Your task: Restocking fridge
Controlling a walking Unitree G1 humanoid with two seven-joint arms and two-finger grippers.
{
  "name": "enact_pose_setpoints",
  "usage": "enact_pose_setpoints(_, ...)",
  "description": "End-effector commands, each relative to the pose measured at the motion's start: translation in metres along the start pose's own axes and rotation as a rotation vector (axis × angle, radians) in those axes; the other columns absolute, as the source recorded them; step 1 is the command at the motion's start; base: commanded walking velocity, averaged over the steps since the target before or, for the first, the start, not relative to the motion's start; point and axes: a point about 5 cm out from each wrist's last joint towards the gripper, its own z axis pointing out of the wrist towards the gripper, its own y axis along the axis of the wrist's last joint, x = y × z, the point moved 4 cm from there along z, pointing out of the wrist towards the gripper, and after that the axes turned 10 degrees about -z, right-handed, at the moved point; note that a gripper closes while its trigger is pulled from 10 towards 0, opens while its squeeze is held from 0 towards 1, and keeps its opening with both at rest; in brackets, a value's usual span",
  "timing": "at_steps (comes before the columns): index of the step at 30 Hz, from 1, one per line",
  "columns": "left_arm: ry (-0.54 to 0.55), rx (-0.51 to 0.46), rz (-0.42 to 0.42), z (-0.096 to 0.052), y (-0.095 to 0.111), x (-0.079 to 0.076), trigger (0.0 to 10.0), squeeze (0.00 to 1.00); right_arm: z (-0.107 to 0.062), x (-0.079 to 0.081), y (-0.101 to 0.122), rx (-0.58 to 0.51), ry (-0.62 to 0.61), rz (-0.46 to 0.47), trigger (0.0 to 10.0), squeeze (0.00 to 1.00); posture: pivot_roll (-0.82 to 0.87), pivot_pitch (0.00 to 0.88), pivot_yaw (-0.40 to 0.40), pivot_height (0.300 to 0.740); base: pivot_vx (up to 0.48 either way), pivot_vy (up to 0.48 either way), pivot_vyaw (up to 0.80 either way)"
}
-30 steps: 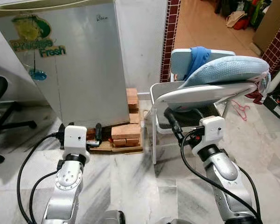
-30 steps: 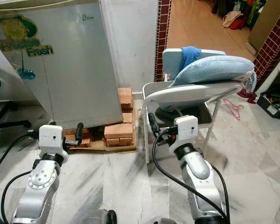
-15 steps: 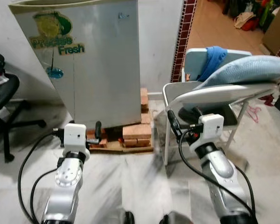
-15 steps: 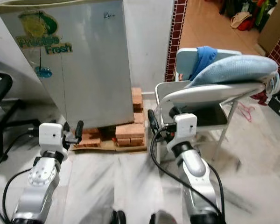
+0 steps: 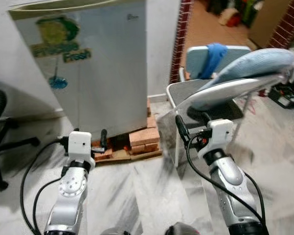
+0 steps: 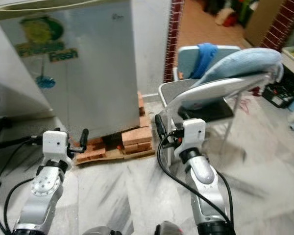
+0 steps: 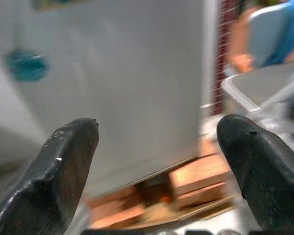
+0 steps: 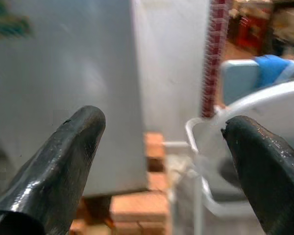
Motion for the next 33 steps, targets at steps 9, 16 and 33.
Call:
enact_pose_setpoints(9, 0.013, 0.004, 0.029, 0.0, 0.0, 0.011, 10.0, 0.0, 0.005, 0.007, 0.006, -0.027, 0.013, 0.004, 10.0, 0.0, 0.02, 0.056, 0.052, 0.74, 0.0, 0.48, 0.0)
enact_pose_setpoints(16, 0.014, 0.003, 0.032, 0.001, 0.001, 0.012, 10.0, 0.0, 0.007, 0.008, 0.006, -0.029, 0.016, 0.003, 10.0, 0.0, 0.02, 0.052, 0.048, 0.74, 0.0, 0.48, 0.0)
enact_pose_setpoints(33, 0.021, -0.001, 0.026, -0.002, 0.0, 0.012, 10.0, 0.0, 0.008, 0.016, 0.002, -0.019, 0.028, 0.019, 10.0, 0.0, 0.04, 0.057, 0.043, 0.74, 0.0, 0.48, -0.78)
